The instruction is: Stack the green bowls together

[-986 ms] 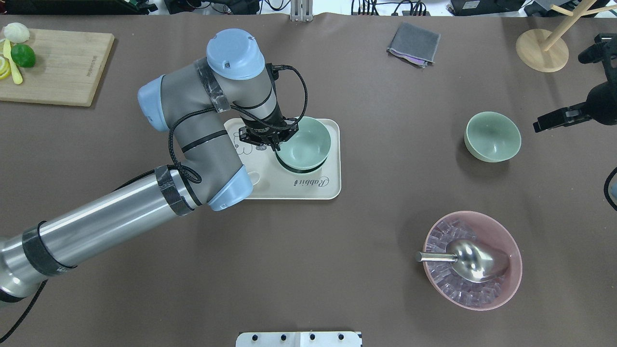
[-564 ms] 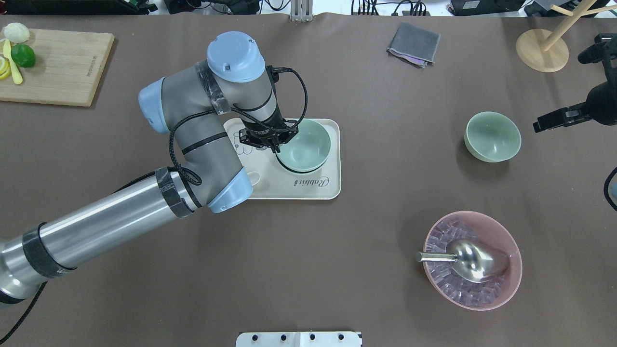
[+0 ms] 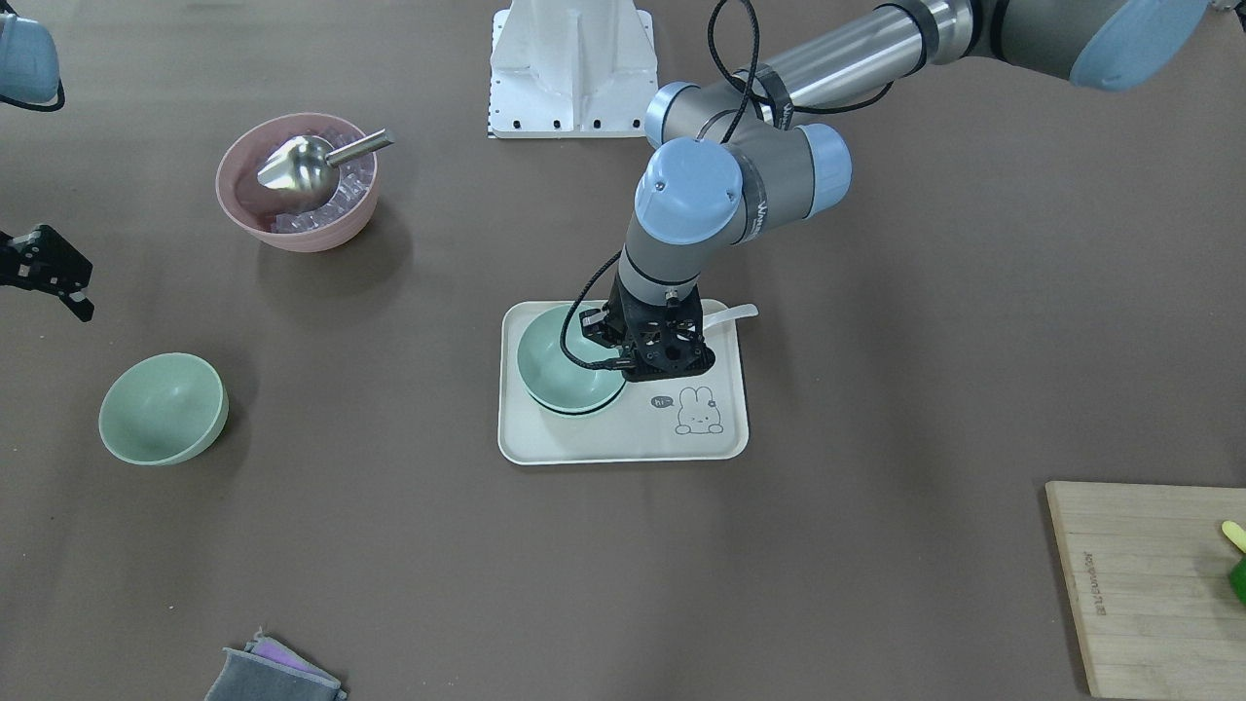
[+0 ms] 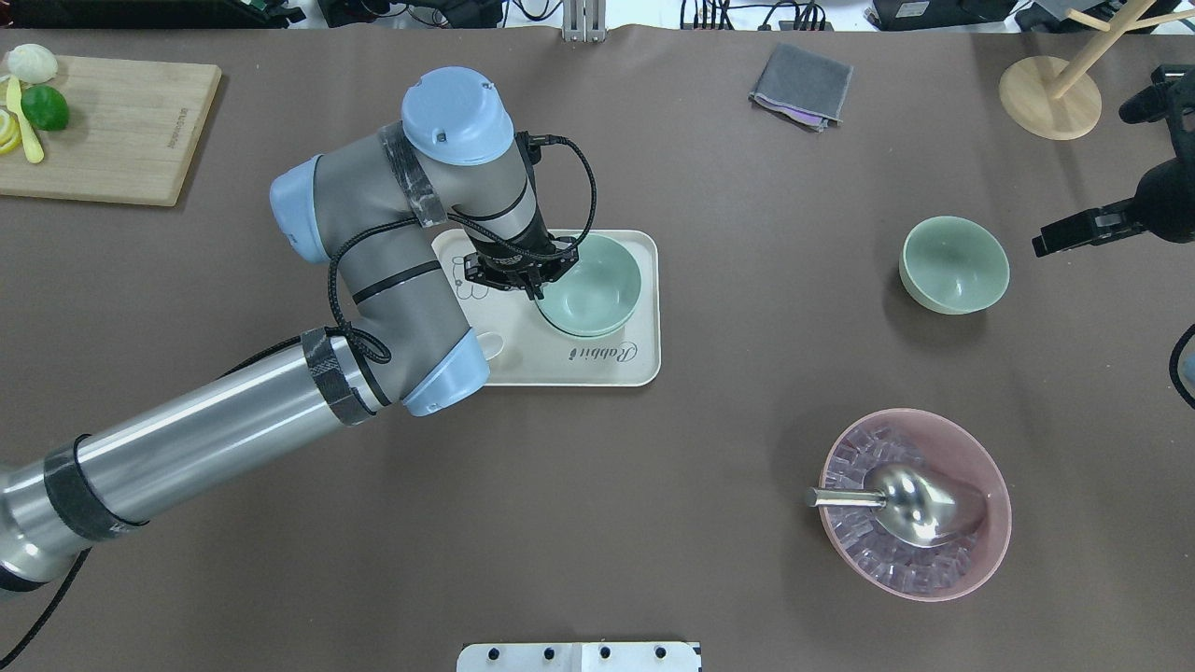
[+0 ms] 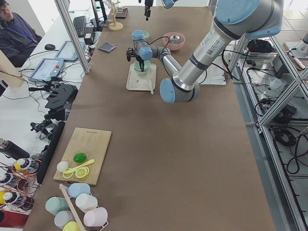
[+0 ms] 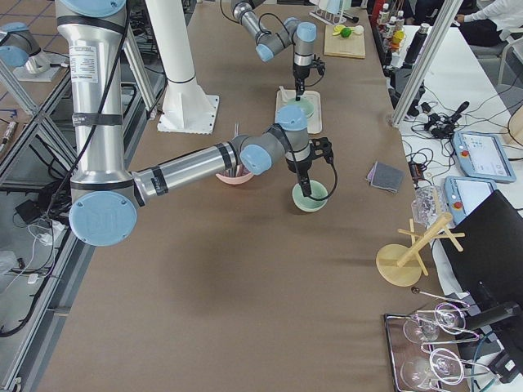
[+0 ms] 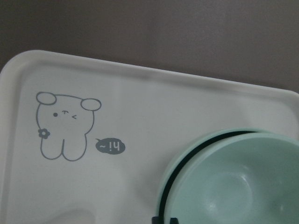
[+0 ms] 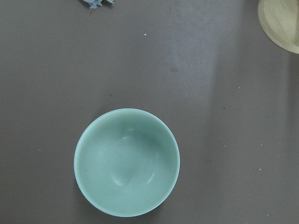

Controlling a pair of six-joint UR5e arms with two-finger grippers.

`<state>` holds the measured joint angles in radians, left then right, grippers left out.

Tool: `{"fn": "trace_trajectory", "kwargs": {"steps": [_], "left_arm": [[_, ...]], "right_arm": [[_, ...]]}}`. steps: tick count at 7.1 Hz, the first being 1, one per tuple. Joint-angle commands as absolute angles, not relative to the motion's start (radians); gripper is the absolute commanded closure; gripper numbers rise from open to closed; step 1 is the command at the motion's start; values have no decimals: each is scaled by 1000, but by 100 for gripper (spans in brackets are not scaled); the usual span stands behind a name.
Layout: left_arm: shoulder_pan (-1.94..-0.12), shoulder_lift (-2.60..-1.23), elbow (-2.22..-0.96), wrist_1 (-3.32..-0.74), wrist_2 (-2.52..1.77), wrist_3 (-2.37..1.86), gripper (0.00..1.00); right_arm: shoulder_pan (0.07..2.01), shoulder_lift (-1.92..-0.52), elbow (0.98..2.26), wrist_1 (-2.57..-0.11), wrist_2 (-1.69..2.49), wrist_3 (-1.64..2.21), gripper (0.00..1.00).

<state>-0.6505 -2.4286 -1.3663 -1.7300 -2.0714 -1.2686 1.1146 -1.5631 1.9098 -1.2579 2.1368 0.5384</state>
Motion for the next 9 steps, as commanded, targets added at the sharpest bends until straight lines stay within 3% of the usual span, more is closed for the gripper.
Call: {"fn": "trace_trajectory", "kwargs": {"steps": [1,3,4,8,9], "left_arm": [[-650,-2425,-1362,-1743,-2071,-1267,100],[-650,-2425,-1359,-1744,-2071,-1266,100],[-650,-2425,-1359,-1755,-2072,-1262,95],[-652,-2416,-1348,-1824,-2030,-1200,17],[-660,-2416,-1354,-1821,-2025,-1157,7]], "right_arm": [[1111,-1562,1908,-1258,2137,538,0],[1111,-1559,1907,-1258,2137,538,0],[1111,-1557,1907,-1258,2137,540,0],[1111,-1555,1904,-1259,2137,540,0],[1111,-1554,1904,-1259,2137,540,0]]}}
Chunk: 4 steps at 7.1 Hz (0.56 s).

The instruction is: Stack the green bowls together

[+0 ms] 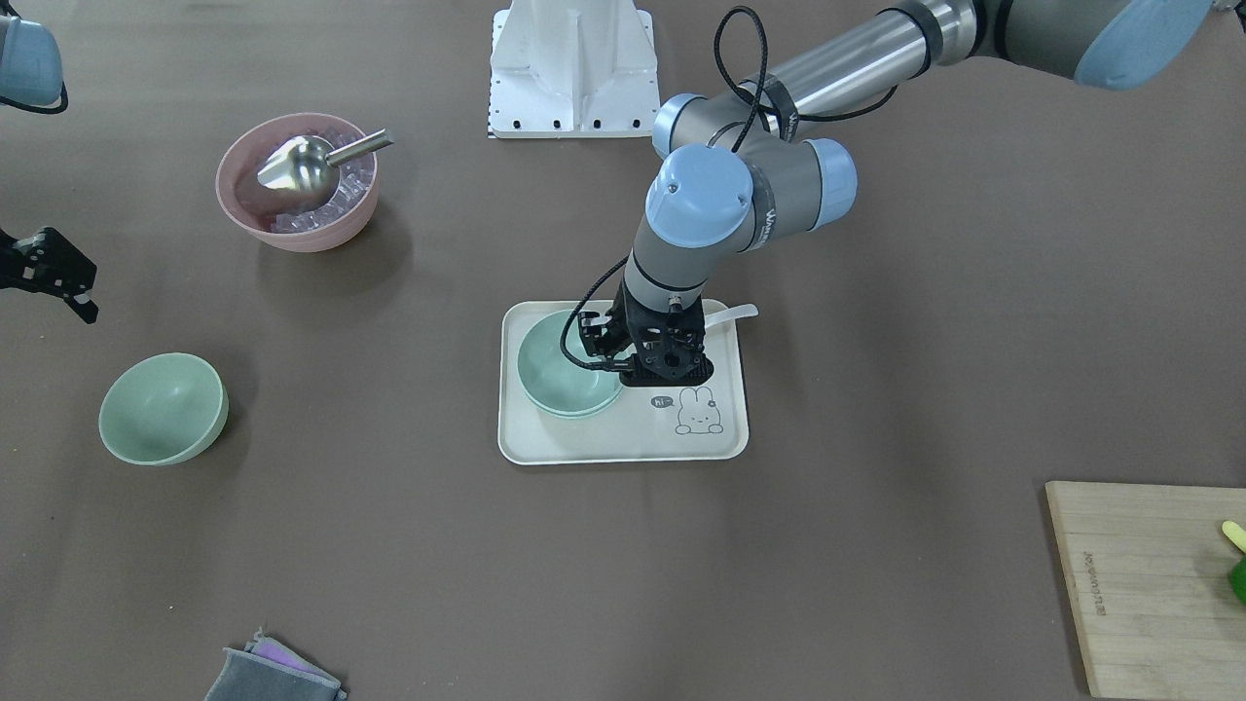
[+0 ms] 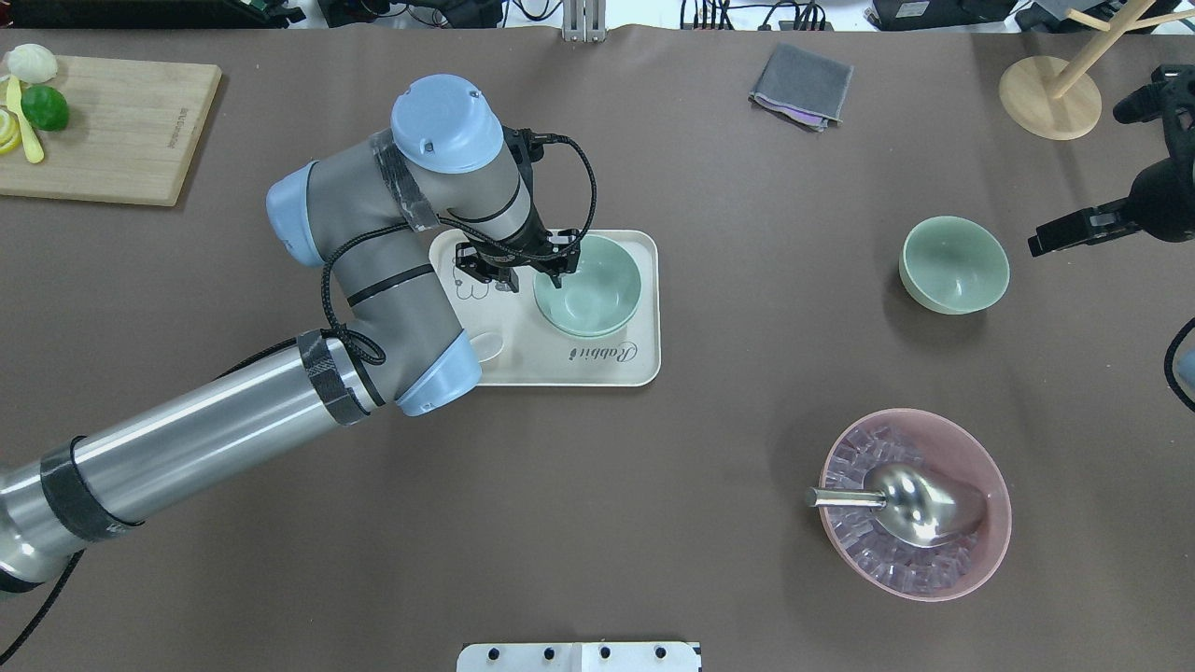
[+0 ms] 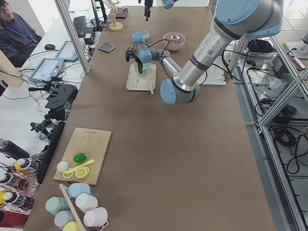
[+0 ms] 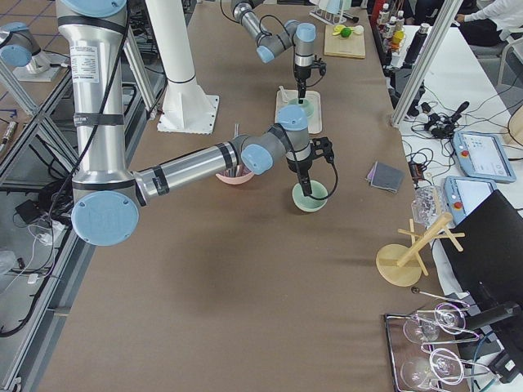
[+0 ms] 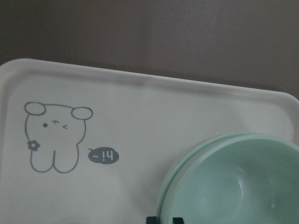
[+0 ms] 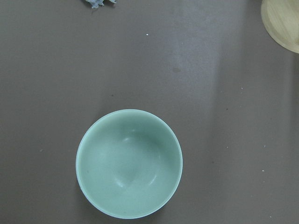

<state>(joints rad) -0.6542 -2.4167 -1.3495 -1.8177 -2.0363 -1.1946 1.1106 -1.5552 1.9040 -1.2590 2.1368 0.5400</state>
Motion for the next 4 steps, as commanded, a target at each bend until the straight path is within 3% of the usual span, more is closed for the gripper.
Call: {"fn": "trace_trajectory", "kwargs": {"steps": [1,2,4], "left_arm": [[-673,-2416,-1383,-1810,-2031,-1154,3],[-695,-2398,-1432,-1777,-2034,-1152,3],[-751,-2247,-1703,-1557,-2075,-1033,2]], "right_arm": [[1109,-1552,1902,-1259,2137,540,0],[1106,-1551,1902,-1259,2135,543,0],[1086,-1551,1899,-1264,2097,551,0]]}}
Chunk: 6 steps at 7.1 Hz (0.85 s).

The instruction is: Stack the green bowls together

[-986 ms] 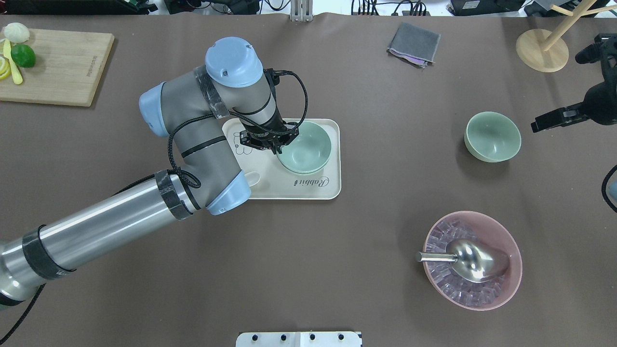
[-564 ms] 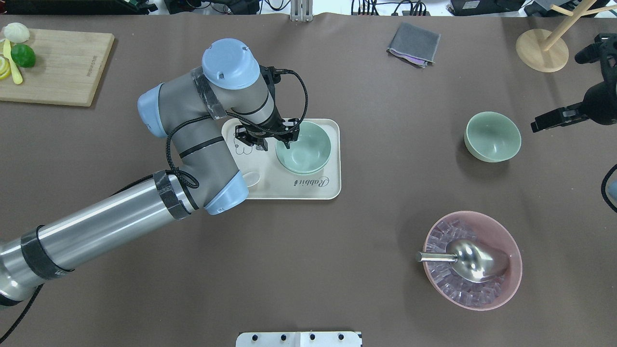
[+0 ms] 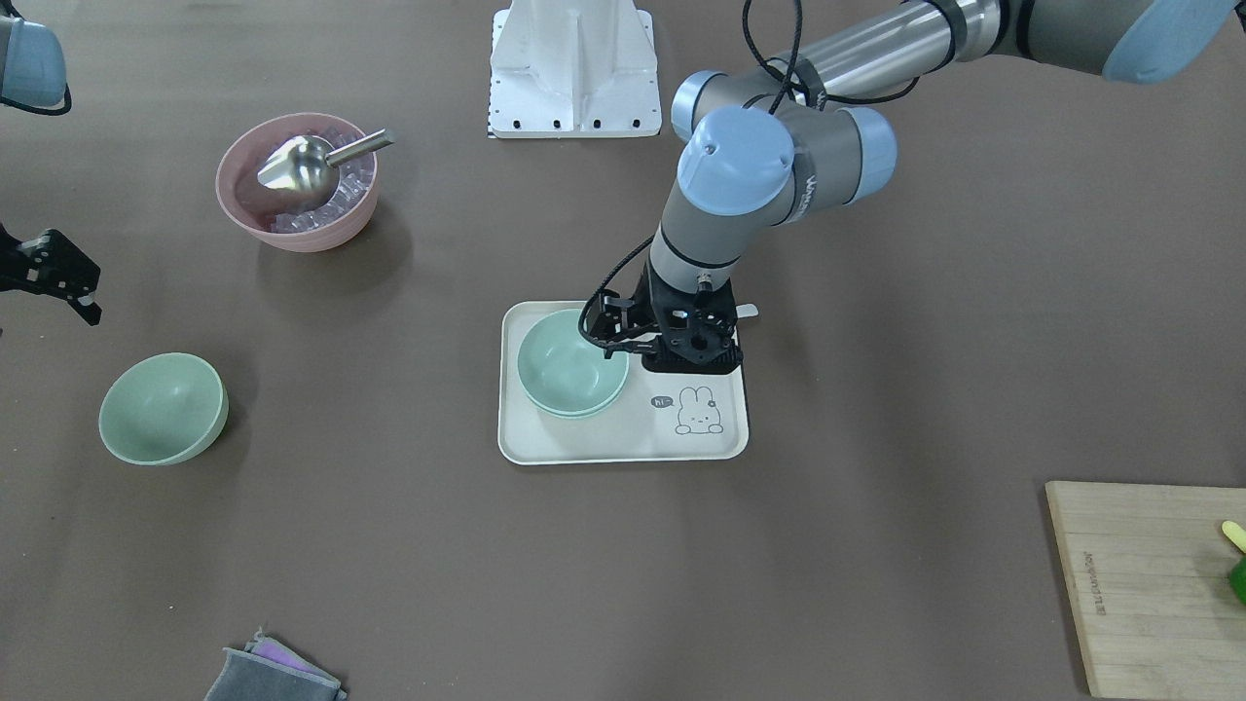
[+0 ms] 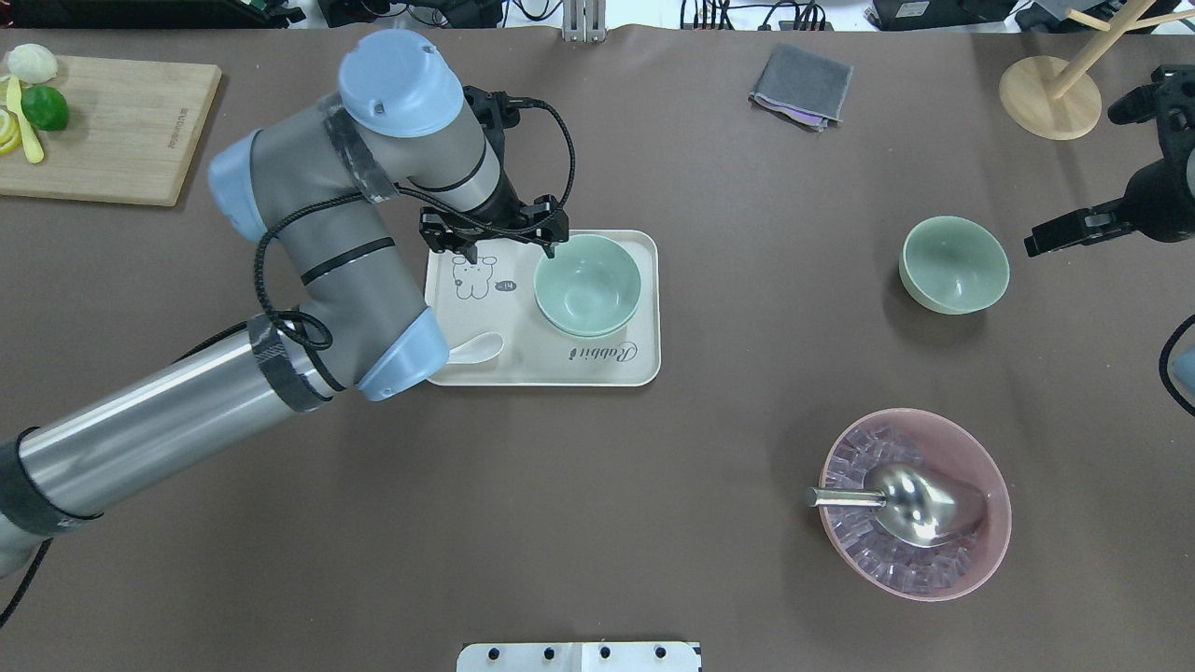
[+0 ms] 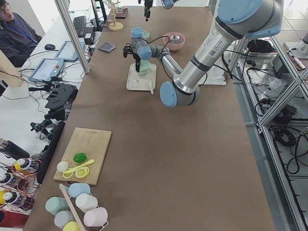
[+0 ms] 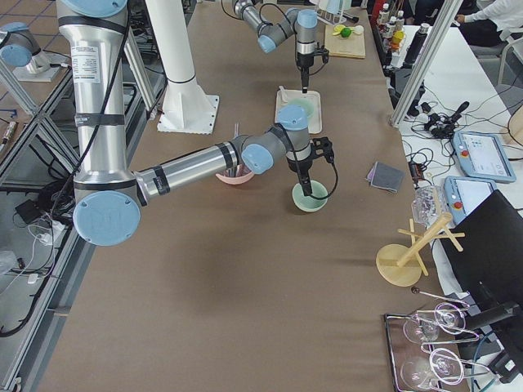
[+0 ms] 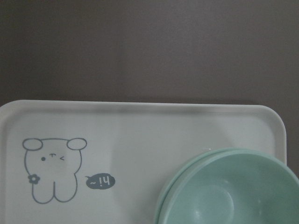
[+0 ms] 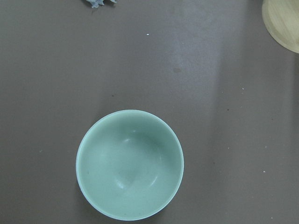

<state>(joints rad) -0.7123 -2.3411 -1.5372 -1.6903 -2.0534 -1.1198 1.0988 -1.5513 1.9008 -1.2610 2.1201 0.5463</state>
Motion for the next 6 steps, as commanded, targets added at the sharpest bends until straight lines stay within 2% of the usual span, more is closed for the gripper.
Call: {"fn": "trace_trajectory", "kwargs": {"steps": [1,3,6], "left_arm": [[-800,-2146,-1820,-1469,-2077,-858,2],[-1005,-2044,-1841,-1428,-2165,-589,2],[-1395,-1724,-1791,-1428,-2301,-69,2]], "right_arm": [[1086,-1552,1896,-1264,2097,552,0],[1086,-1557,1887,-1264,2100,564,0],[1085,-1557,1856,-1266,2109,569,0]]}}
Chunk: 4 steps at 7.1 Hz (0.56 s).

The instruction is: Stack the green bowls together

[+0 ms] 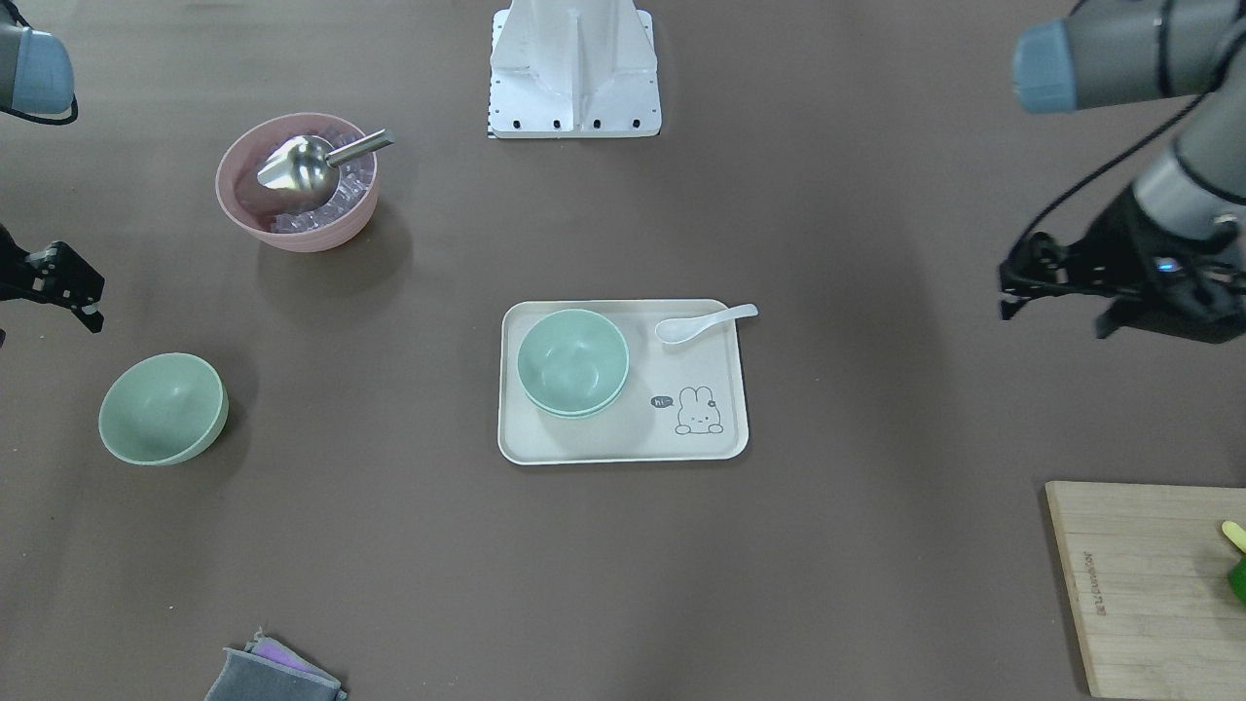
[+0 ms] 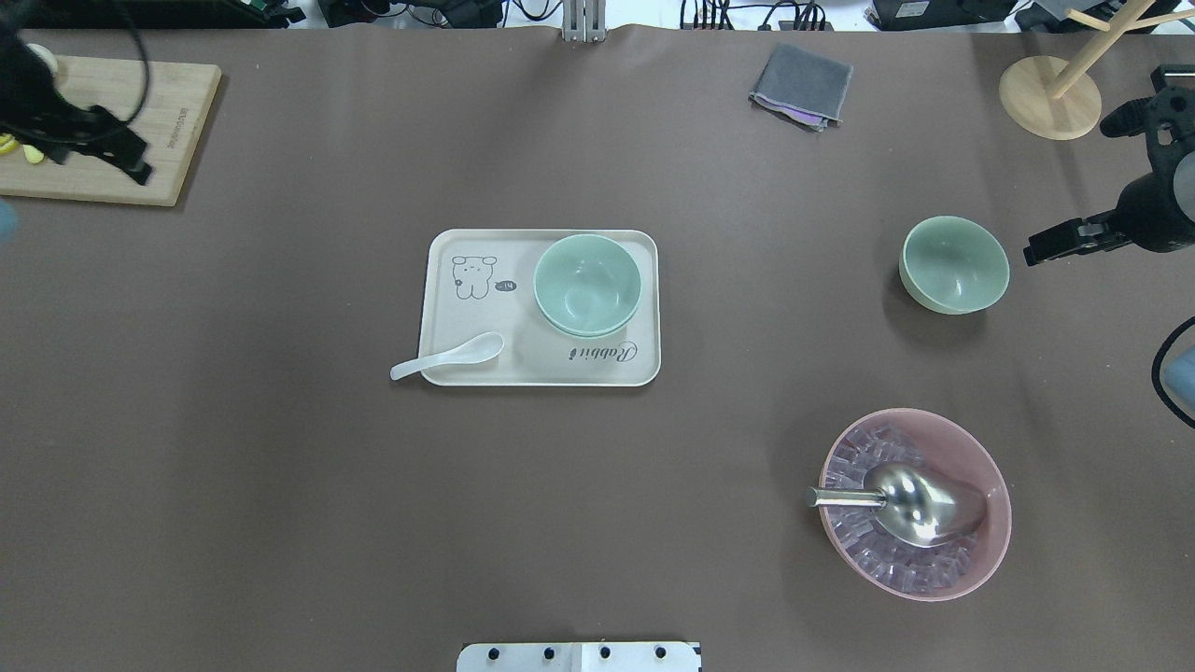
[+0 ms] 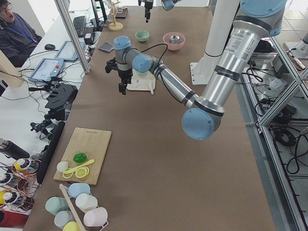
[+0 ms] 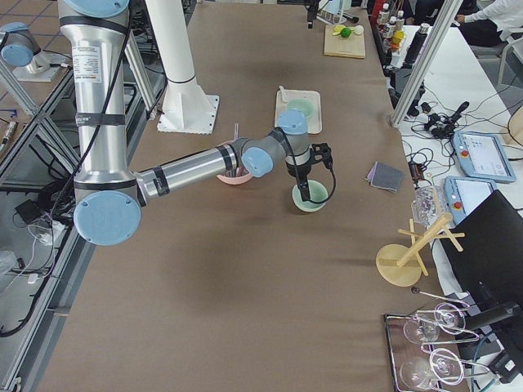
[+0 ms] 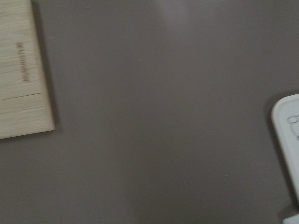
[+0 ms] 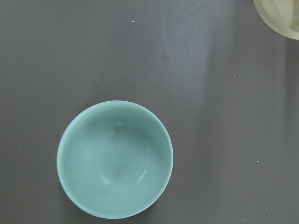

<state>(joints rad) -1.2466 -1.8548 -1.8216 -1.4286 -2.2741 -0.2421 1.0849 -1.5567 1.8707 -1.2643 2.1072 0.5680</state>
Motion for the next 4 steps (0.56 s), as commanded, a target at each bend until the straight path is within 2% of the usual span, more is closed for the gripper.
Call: {"fn": "trace_trajectory", "kwargs": {"steps": [1,3,4], "left_arm": [[-1463,-1707,-1704,-1428,-2306,33,2],[-1572,-1704,-1591,-1393,-2296,145,2],[-1618,-1636,-1601,-1405,-2296,170,2]], "right_arm": [[1085,-1559,1845,-1267,2108,568,0],[1085,-1557,1835,-1262,2108,580,0],[1080,-1555,1833,-1267,2106,597,0]]}}
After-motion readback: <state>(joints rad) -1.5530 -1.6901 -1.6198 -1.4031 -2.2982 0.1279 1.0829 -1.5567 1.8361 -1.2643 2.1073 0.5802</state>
